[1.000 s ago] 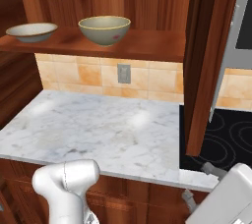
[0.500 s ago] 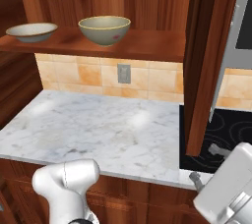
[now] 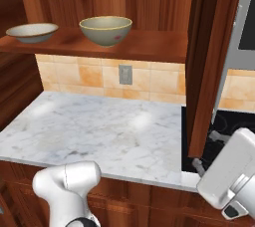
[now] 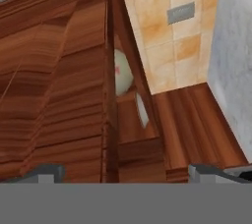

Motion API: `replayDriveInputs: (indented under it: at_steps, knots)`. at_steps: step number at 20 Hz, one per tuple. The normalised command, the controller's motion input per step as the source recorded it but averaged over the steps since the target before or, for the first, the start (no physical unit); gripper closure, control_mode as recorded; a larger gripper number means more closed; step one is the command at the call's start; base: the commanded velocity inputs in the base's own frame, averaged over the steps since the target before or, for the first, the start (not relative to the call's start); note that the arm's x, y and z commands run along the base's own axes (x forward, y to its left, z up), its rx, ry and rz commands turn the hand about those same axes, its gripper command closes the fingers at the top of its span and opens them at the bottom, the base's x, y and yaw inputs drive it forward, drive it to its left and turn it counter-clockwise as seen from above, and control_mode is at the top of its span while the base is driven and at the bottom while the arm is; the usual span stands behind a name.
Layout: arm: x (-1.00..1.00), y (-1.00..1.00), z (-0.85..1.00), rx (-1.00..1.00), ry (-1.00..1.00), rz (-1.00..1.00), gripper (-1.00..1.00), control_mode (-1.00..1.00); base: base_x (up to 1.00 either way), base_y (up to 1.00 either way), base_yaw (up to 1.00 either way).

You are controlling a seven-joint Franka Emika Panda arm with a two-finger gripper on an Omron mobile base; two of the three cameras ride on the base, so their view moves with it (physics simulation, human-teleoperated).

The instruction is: Open the cabinet. Pick the bowls from the counter and place them in the cabinet. Then close the cabinet.

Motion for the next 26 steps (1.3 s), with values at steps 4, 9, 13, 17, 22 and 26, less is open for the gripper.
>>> replayDriveInputs:
  at_steps: [4, 9, 13, 17, 22, 26]
  knots:
    - [-0.03, 0.47, 0.27, -0.08, -0.1, 0.0, -1.0, -1.0, 0.0, 0.0, 0.0]
    - [0.0, 0.75, 0.2, -0.13, -0.09, 0.0, -1.0, -1.0, 0.0, 0.0, 0.0]
    - [0.0, 0.91, 0.1, -0.16, -0.09, 0.0, -1.0, -1.0, 0.0, 0.0, 0.0]
    - [0.17, 1.0, 0.0, -0.21, -0.1, -0.05, -1.0, -1.0, 0.0, 0.0, 0.0]
    - [0.63, 0.79, 0.05, -0.22, -0.03, -0.12, -1.0, -1.0, 0.0, 0.0, 0.0]
    - [0.88, 0.26, 0.23, -0.11, 0.0, -0.15, -1.0, -1.0, 0.0, 0.0, 0.0]
